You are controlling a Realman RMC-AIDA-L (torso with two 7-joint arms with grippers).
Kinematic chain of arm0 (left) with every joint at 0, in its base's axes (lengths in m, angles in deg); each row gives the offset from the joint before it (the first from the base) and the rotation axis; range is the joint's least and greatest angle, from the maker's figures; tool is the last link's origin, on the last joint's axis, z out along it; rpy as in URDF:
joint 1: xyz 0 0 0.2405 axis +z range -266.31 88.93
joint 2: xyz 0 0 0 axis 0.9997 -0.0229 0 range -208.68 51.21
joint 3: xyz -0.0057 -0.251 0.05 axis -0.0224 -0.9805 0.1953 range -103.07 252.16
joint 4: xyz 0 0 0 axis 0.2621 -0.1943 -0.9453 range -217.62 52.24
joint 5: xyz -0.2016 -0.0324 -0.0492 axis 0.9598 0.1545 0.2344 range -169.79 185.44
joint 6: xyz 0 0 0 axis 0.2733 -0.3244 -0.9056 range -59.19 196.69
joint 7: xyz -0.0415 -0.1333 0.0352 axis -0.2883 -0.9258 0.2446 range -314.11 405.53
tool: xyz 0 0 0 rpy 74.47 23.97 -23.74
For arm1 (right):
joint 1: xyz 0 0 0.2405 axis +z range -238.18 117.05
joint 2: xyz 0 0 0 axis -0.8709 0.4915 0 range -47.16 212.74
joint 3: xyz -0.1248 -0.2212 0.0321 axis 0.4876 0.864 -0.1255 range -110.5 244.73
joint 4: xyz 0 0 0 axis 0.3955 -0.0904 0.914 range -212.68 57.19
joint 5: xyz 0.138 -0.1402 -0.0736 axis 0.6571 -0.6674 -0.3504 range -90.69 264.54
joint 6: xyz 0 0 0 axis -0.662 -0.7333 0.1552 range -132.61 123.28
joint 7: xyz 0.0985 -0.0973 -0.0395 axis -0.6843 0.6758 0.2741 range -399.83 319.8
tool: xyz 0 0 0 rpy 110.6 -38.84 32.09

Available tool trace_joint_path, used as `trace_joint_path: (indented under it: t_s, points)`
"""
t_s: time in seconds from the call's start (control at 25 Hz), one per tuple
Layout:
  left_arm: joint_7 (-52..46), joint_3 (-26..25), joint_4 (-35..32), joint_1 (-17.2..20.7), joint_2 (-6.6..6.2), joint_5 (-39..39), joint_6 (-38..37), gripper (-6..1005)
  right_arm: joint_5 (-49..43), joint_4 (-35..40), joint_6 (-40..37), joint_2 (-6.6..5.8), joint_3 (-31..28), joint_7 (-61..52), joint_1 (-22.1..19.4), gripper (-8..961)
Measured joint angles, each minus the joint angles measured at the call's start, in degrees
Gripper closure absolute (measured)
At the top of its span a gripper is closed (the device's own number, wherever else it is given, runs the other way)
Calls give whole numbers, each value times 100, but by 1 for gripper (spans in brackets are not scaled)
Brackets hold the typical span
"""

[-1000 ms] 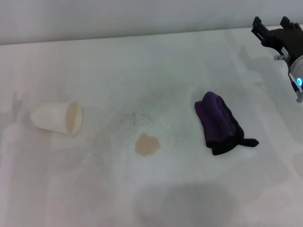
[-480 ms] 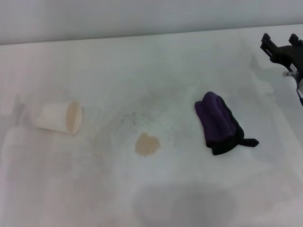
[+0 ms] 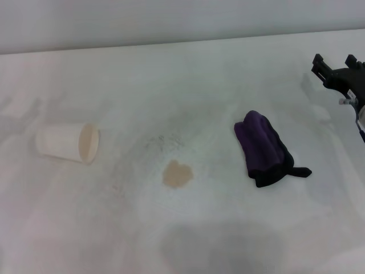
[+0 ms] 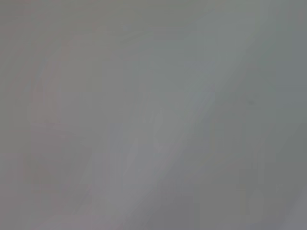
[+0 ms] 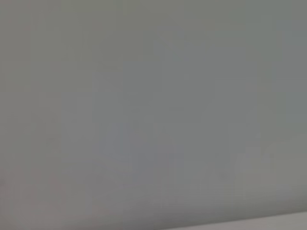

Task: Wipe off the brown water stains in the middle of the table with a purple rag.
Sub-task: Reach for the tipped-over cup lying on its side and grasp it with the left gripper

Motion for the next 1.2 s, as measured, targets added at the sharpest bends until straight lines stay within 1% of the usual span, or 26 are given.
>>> trace_joint_path:
  t_s: [0.04,0.08,0.12,0.16,0.2,0.28,0.36,0.48,0.56,0.64,0.68,0.76,0.96,1.0,1.04,1.08,1.12,1.2]
  points:
    - [-272,0,216,-119,-92,-331,-134,121,1,-18,1,0,0,0,-6,96]
    - [-405,2,341,-186,-135,-551,-195,121,0,-36,1,0,0,0,-10,96]
    - [-667,2,543,-329,-222,-925,-286,121,0,-39,1,0,0,0,-19,96]
    - [-790,2,643,-407,-276,-1158,-339,121,1,-39,1,0,0,0,-27,96]
    - [-994,5,845,-605,-396,-1643,-448,121,1,-39,1,0,0,0,-38,96]
    - [-1047,7,1026,-808,-500,-2083,-583,121,1,-39,1,0,-2,0,-55,96]
    - [-872,14,1337,-1056,-588,-2546,-835,122,1,-37,1,0,-20,0,-58,96]
    - [-496,16,1712,-1321,-637,-2904,-1074,122,1,-19,1,0,-25,0,-45,96]
    - [-248,18,1833,-1475,-688,-3127,-1172,122,1,0,8,0,-17,0,-30,96]
    - [243,24,1892,-1657,-744,-3528,-1299,122,1,8,55,0,-31,0,-21,96]
    - [522,26,1933,-1766,-759,-3778,-1356,122,1,8,81,0,-41,0,-20,96]
    - [879,30,2051,-1978,-750,-4256,-1398,121,2,9,137,0,-56,0,-17,96]
    - [1271,32,2214,-2492,-677,-5196,-1425,122,51,28,193,0,-73,0,-11,96]
    - [1437,34,2258,-2699,-646,-5653,-1430,122,53,45,199,0,-82,0,3,96]
    - [1437,34,2258,-2699,-646,-5653,-1430,122,53,45,199,0,-82,0,3,96]
    - [1485,33,2317,-2818,-613,-5914,-1430,121,54,48,211,0,-98,0,12,96]
    - [1553,34,2422,-2964,-554,-6206,-1432,121,54,52,221,0,-122,0,25,96]
    - [1692,34,2610,-3148,-462,-6525,-1434,121,54,54,230,0,-286,0,68,96]
